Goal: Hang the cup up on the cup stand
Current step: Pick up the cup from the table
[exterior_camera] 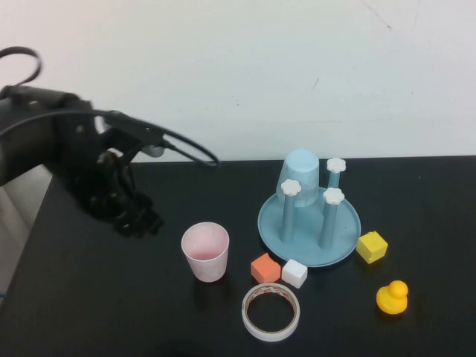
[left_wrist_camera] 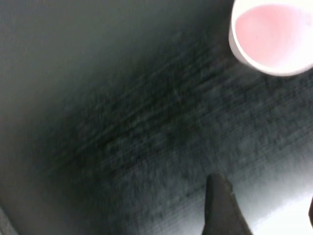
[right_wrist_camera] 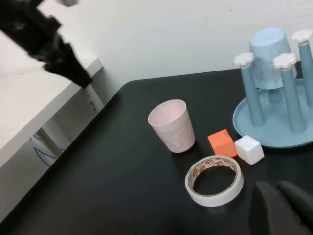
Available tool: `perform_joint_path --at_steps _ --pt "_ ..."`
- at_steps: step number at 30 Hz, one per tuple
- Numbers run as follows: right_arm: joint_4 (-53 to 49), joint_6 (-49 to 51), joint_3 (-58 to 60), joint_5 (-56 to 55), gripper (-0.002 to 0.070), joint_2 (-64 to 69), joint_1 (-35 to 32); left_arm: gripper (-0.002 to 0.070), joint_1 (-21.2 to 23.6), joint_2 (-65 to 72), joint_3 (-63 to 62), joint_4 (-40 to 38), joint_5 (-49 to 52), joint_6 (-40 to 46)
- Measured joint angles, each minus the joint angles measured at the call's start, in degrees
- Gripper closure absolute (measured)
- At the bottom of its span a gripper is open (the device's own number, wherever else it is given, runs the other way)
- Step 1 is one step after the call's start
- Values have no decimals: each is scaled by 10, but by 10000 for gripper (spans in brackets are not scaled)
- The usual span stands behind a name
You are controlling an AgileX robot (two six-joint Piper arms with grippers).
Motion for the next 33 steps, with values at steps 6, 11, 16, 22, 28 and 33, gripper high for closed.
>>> perform_joint_path --at_steps 6,11,16,22,28,33 --pt "0 0 0 0 678 0 0 317 0 92 -87 -4 0 5" --pt "0 0 0 0 678 0 0 283 0 170 -147 -7 0 5" --pt "0 0 0 0 678 0 0 277 0 241 -194 -17 -1 7" --pt "0 0 0 0 678 0 0 276 0 306 -234 -26 -2 8" --pt "0 0 0 0 678 0 0 276 -12 343 -257 -43 -5 10" --pt "0 0 0 0 678 0 0 276 -40 347 -267 -36 -4 10"
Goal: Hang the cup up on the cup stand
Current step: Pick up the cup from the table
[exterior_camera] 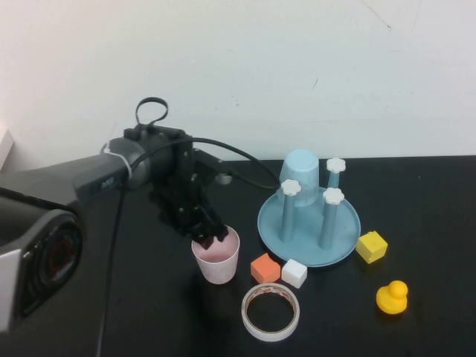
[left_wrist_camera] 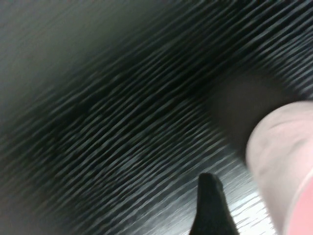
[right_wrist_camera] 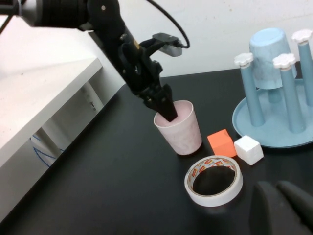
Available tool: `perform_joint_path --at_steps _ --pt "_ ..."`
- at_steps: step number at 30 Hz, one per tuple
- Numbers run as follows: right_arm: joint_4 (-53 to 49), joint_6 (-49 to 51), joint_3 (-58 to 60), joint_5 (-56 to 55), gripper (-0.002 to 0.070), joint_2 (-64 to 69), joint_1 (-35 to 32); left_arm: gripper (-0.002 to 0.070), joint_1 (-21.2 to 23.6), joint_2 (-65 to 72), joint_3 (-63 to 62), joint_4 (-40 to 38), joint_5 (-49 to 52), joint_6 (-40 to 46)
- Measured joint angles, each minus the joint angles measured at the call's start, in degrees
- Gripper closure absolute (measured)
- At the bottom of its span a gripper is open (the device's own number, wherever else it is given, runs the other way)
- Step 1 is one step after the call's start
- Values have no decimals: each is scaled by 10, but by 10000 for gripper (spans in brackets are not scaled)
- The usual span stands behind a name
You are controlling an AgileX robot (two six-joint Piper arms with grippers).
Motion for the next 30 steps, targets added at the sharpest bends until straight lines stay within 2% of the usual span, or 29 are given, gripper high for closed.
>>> perform_joint_path --at_steps 5,7,8,12,14,19,30 --pt "0 0 0 0 678 0 0 277 -11 1 -5 -17 -7 2" --pt "0 0 0 0 678 0 0 300 -11 5 -5 -25 -13 6" --pt "0 0 0 0 678 0 0 337 -11 8 -5 -29 -14 6" --pt "0 0 0 0 678 0 0 578 -11 14 -5 -28 -19 2" --pt "0 0 0 0 678 0 0 625 -11 15 -5 -22 -29 2" --pt "0 0 0 0 678 0 0 662 -11 10 -5 -18 13 1" --pt "-1 0 0 0 678 0 0 665 -12 -28 -5 -15 20 10"
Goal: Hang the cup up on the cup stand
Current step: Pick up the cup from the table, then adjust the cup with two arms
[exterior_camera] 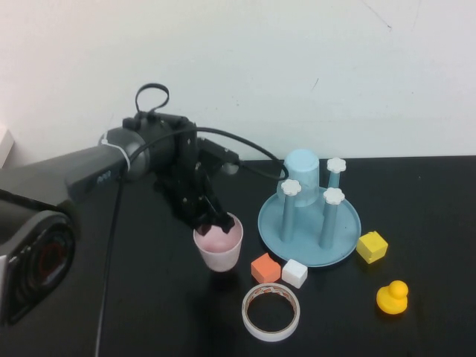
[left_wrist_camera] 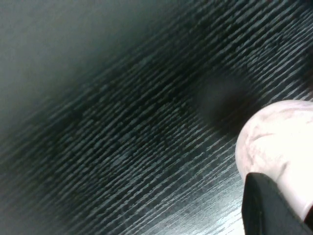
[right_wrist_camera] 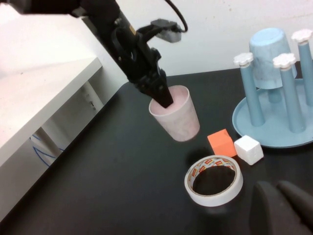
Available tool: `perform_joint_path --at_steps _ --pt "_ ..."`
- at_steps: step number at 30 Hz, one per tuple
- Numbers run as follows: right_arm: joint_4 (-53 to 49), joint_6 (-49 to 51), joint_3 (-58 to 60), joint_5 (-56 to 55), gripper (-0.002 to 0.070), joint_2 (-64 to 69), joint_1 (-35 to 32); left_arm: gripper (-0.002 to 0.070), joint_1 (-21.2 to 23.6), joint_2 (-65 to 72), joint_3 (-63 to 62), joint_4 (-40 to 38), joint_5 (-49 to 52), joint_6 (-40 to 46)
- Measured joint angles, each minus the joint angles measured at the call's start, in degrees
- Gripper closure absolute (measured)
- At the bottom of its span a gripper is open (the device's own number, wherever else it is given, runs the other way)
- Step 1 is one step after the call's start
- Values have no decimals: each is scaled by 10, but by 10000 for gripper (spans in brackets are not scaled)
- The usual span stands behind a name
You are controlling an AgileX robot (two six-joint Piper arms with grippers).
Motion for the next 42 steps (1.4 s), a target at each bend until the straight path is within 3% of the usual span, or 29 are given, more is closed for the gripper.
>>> perform_joint_path --at_steps 13,19,30,42 --pt "-1 0 0 0 678 0 0 669 -9 -136 7 8 31 -16" --pt "-1 0 0 -11 678 0 0 669 -40 -261 113 63 19 -19" --pt "-1 0 0 -26 678 0 0 669 -61 -556 411 39 -230 -33" --pt "-1 0 0 -26 678 0 0 669 -61 -691 585 -38 -479 -35"
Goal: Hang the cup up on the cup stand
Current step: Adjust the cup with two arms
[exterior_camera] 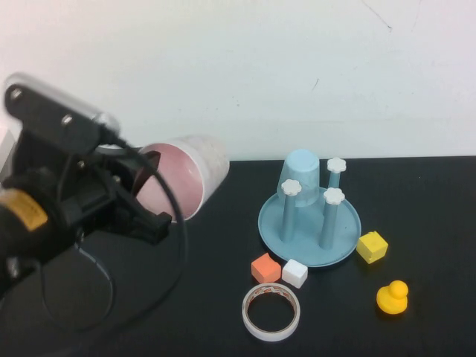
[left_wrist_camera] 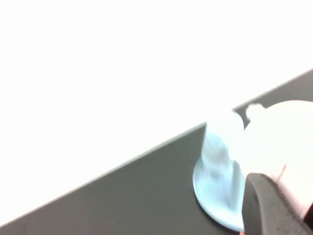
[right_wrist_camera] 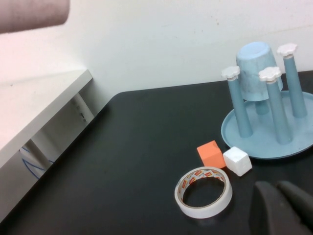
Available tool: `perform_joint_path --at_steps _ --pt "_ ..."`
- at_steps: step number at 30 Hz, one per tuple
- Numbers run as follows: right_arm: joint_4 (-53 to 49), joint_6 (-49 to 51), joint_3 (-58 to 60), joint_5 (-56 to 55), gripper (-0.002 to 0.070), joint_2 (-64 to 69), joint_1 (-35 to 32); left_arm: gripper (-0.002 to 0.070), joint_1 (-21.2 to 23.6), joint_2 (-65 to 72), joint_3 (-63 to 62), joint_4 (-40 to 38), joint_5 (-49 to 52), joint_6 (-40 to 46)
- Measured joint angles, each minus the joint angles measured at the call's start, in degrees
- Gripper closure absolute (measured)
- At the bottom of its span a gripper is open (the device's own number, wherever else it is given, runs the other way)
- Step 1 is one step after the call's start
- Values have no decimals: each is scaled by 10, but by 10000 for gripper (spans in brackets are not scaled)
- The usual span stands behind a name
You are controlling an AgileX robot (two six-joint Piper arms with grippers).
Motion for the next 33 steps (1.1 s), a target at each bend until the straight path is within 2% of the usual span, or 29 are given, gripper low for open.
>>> perform_joint_path --at_steps 6,12,33 --pt "0 0 0 0 678 0 0 669 0 -11 77 -16 -163 -21" --pt "0 0 0 0 678 0 0 670 0 -11 112 -20 -261 -41" --pt "0 0 0 0 678 0 0 670 0 -11 117 2 -283 -55"
